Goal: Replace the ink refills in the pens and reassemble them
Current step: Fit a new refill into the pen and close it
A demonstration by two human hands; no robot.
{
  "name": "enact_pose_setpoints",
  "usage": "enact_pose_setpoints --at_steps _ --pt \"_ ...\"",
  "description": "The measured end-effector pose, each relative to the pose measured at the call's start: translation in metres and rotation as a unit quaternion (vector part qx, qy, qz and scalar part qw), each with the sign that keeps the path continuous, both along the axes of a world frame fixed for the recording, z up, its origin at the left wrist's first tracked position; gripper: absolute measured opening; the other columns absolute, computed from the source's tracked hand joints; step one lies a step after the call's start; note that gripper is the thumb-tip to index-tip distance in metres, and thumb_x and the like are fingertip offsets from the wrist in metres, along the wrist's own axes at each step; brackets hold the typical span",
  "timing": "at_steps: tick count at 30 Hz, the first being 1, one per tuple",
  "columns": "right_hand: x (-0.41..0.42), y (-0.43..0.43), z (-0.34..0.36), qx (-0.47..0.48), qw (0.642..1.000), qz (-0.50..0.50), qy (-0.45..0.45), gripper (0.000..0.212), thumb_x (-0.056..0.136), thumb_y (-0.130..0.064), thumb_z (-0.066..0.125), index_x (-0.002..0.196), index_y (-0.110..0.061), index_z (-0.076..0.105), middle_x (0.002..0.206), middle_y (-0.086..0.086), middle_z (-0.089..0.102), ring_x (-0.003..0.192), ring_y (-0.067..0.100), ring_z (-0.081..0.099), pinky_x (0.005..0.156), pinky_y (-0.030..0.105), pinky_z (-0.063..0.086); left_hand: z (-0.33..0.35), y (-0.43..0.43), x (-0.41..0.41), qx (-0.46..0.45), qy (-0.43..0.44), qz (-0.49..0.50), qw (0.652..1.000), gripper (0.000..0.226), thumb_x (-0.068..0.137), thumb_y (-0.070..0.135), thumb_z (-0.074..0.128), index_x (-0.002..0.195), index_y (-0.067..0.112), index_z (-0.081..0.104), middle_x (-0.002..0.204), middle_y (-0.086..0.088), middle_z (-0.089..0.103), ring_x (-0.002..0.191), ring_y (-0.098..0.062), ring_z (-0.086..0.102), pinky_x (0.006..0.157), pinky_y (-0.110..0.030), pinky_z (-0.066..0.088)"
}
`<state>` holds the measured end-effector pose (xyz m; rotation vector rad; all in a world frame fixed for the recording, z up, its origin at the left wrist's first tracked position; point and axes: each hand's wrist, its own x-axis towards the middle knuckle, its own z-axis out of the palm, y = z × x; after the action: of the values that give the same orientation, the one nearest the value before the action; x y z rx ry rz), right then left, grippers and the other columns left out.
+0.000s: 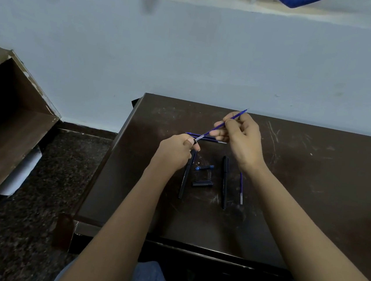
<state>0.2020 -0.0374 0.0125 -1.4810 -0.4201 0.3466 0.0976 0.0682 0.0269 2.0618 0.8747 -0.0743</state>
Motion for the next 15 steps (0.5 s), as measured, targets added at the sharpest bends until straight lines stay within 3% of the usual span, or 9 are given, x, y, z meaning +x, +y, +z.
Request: enact_pose_setpoints --at_steps 2,4,7,9,10,12,14,15 --pt "-0.002 0.002 -0.001 -0.002 1.0 0.014 0.002 0.016 0.095 -0.001 0.041 0.087 -0.011 0.052 0.08 0.011 0.067 0.058 0.014 0.068 0.059 0.024 0.054 -0.001 0.0 0.001 0.002 -0.004 -0.005 1.0 0.032 0.1 0.013 0.035 0.102 0.017 0.067 0.106 -0.011 0.066 0.097 -0.024 0.062 0.09 -0.034 0.047" --pt "-0.003 0.005 -0.005 -0.029 0.999 0.041 -0.003 0.016 0.093 -0.001 0.044 0.088 -0.009 0.057 0.082 0.012 0.068 0.063 0.016 0.066 0.062 0.026 0.053 -0.002 0.0 0.001 -0.012 -0.018 0.007 1.0 0.033 0.101 0.019 0.034 0.093 0.02 0.066 0.096 -0.009 0.065 0.087 -0.021 0.061 0.088 -0.034 0.049" --pt "-0.002 0.008 -0.017 -0.146 0.984 0.084 -0.06 0.029 0.086 0.003 0.048 0.084 -0.017 0.068 0.086 0.004 0.071 0.079 0.014 0.064 0.075 0.031 0.053 -0.003 0.001 0.001 -0.027 -0.048 0.038 0.998 0.033 0.099 0.02 0.034 0.088 0.019 0.065 0.089 -0.009 0.066 0.084 -0.021 0.061 0.088 -0.038 0.053" --pt "-0.001 0.007 -0.028 -0.243 0.959 0.094 -0.113 0.038 0.081 0.01 0.045 0.09 -0.015 0.072 0.092 0.002 0.072 0.088 0.012 0.064 0.083 0.024 0.049 -0.002 0.002 0.001 -0.031 -0.062 0.063 0.996 0.031 0.098 0.017 0.035 0.09 0.017 0.065 0.095 -0.011 0.068 0.084 -0.021 0.062 0.077 -0.032 0.054" --pt "0.0 0.004 -0.032 -0.299 0.936 0.095 -0.158 0.04 0.079 0.01 0.044 0.094 -0.013 0.073 0.095 0.004 0.072 0.092 0.015 0.065 0.085 0.023 0.048 -0.001 0.002 0.0 -0.023 -0.065 0.069 0.995 0.03 0.098 0.016 0.036 0.09 0.017 0.064 0.097 -0.01 0.068 0.081 -0.018 0.06 0.067 -0.026 0.05" --pt "0.0 0.0 -0.044 -0.413 0.865 0.126 -0.255 0.039 0.079 0.004 0.046 0.102 -0.015 0.071 0.104 0.008 0.07 0.101 0.025 0.063 0.091 0.031 0.049 -0.001 0.003 -0.002 -0.005 -0.068 0.066 0.995 0.029 0.097 0.014 0.036 0.09 0.017 0.064 0.098 -0.008 0.066 0.079 -0.015 0.057 0.059 -0.02 0.042" --pt "-0.002 -0.002 -0.052 -0.502 0.788 0.175 -0.309 0.034 0.083 -0.006 0.051 0.11 -0.02 0.067 0.112 0.008 0.064 0.11 0.031 0.055 0.092 0.039 0.048 0.001 0.002 -0.002 0.008 -0.064 0.054 0.996 0.029 0.097 0.011 0.036 0.094 0.017 0.065 0.103 -0.008 0.066 0.087 -0.019 0.061 0.064 -0.023 0.043" --pt "-0.004 -0.002 -0.054 -0.525 0.766 0.19 -0.318 0.032 0.085 -0.009 0.053 0.112 -0.021 0.065 0.115 0.008 0.063 0.112 0.031 0.051 0.092 0.039 0.046 0.002 0.001 -0.001 0.017 -0.055 0.046 0.997 0.03 0.097 0.009 0.036 0.098 0.015 0.066 0.107 -0.009 0.066 0.093 -0.022 0.062 0.07 -0.024 0.045"
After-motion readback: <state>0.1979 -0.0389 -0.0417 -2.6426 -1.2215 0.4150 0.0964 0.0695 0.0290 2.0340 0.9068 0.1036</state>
